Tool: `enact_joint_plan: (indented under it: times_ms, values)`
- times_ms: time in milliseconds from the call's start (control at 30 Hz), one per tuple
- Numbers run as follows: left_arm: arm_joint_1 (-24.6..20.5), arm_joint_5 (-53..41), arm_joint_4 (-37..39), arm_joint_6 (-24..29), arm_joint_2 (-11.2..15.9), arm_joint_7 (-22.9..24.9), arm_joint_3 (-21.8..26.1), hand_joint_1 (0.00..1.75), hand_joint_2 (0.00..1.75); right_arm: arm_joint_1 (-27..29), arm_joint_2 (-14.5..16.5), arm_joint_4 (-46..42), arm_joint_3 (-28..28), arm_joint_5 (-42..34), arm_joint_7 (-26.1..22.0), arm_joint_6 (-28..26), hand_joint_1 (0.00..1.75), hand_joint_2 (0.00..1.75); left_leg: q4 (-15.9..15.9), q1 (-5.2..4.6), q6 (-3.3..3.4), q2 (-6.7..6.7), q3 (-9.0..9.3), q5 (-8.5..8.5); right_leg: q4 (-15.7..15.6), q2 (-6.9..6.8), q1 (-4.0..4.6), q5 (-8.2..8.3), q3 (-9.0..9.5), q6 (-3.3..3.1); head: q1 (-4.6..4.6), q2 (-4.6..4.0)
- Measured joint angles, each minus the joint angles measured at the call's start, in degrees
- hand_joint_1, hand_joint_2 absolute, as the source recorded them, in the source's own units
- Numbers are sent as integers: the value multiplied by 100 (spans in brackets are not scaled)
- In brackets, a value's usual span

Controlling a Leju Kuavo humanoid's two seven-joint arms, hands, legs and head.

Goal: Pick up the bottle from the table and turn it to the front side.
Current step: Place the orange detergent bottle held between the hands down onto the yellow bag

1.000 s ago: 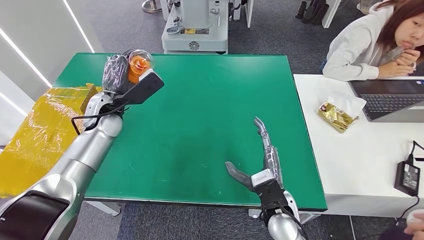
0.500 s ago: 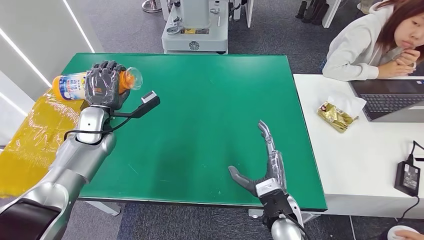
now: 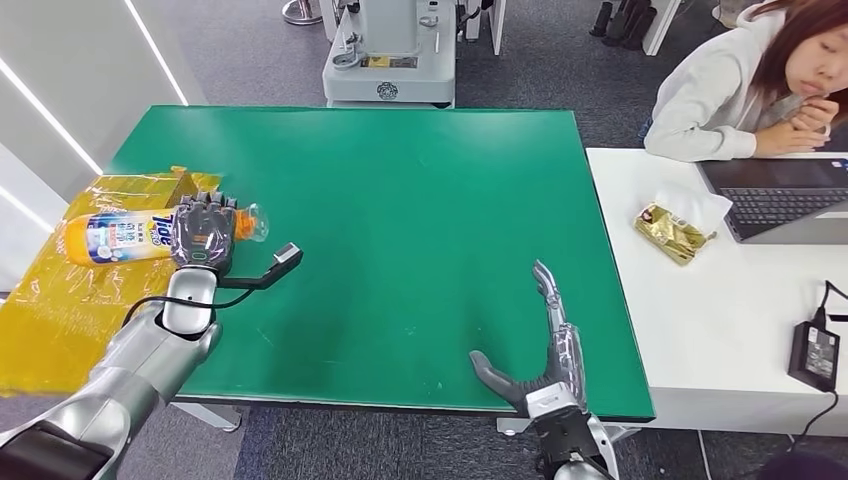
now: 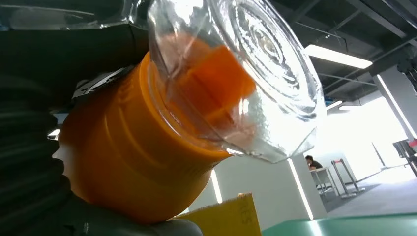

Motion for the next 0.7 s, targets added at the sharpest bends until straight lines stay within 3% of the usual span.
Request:
enact_joint_plan:
  times_ms: [233,700]
  values:
    - [60,10,246,-816,13,71,-137,175,175,224,0,-193,-190,120,68,75,0,175,0,2,0,-1,0,0,1,-1,0,0,-1,0,0,0]
    - [286,30,577,-1312,164,-444,-190,175,175,555,3,-405,-387,32,72,185,0,175,-1,1,0,-1,-2,0,1,-1,0,0,-3,-1,0,0]
